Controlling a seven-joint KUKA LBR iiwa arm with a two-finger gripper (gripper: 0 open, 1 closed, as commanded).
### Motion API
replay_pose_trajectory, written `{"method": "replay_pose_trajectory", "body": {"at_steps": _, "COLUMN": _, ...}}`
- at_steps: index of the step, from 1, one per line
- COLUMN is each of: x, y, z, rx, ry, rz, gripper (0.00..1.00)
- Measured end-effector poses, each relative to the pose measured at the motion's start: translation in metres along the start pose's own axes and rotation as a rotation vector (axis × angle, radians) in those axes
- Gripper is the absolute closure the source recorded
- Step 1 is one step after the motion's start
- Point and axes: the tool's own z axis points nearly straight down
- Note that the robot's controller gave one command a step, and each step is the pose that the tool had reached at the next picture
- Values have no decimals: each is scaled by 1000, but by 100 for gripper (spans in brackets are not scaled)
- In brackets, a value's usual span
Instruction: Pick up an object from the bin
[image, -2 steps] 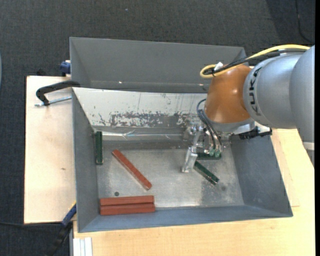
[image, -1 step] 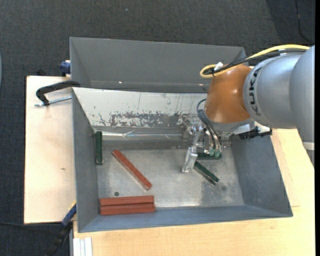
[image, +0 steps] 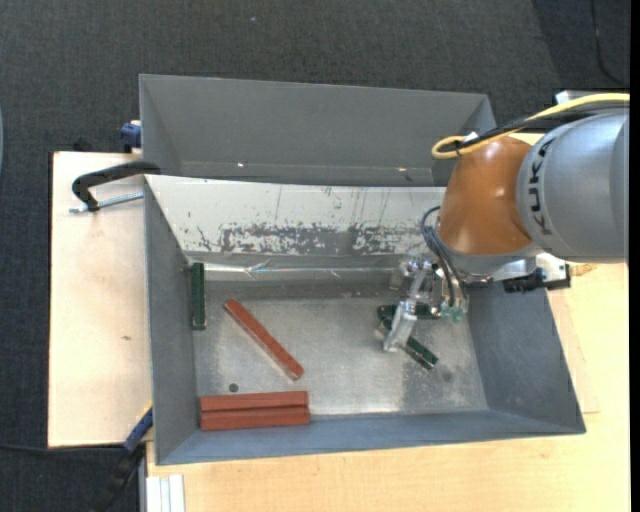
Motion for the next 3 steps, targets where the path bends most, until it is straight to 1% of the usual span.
{"method": "replay_pose_trajectory", "body": {"at_steps": 1, "x": -14, "y": -53, "z": -1, "rx": 3, "ry": -5, "rz": 43, "gripper": 100}}
{"method": "replay_pose_trajectory", "body": {"at_steps": 2, "x": -14, "y": -53, "z": -1, "rx": 3, "ry": -5, "rz": 43, "gripper": 100}}
{"method": "replay_pose_trajectory", "body": {"at_steps": 3, "x": 2, "y": -78, "z": -143, "rx": 3, "ry": -6, "rz": 74, "gripper": 100}}
